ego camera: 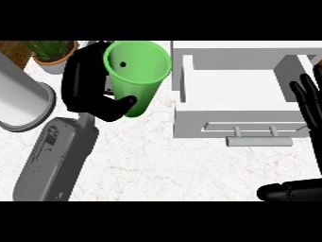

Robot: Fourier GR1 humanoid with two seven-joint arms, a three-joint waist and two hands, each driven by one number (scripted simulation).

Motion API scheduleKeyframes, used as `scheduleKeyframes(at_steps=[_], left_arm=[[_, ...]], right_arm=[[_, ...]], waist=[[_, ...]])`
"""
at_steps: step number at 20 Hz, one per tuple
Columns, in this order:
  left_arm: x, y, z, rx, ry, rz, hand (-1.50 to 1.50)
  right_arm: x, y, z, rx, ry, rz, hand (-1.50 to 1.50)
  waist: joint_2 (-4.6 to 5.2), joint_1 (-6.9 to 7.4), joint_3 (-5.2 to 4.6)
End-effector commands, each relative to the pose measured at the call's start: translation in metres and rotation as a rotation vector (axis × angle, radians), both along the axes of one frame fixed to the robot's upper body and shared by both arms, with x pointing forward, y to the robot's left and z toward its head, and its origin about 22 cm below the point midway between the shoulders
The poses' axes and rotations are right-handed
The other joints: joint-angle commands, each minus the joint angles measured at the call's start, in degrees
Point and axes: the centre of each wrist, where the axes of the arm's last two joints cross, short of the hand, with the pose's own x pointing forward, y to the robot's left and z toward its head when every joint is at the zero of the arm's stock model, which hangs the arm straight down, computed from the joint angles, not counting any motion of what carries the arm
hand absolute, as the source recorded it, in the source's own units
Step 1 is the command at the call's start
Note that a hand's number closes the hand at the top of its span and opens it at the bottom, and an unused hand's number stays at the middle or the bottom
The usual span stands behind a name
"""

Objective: Pick up the cup, place it into the drawer and close the drawer

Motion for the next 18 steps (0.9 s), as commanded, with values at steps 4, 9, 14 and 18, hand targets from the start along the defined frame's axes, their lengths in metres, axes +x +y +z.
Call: scheduleKeyframes(at_steps=[4, 9, 14, 18], left_arm=[[0.032, -0.029, 0.035, 0.070, -0.007, 0.016, 1.50], [0.038, -0.047, 0.060, 0.098, 0.022, 0.005, 1.50], [0.052, -0.088, 0.061, 0.146, 0.056, -0.014, 1.50], [0.060, -0.106, 0.072, 0.184, 0.067, 0.017, 1.50]], right_arm=[[0.000, 0.008, 0.005, -0.011, -0.001, 0.003, -1.50], [0.008, -0.012, 0.000, 0.008, 0.013, 0.006, -1.50], [-0.015, -0.001, -0.005, 0.011, 0.000, -0.001, -1.50], [0.005, -0.011, -0.015, 0.001, 0.011, 0.005, -1.50]], waist=[[0.08, -0.23, -0.01], [0.06, -0.14, 0.00], [0.10, -0.73, 0.00], [0.21, -0.81, 0.02]])
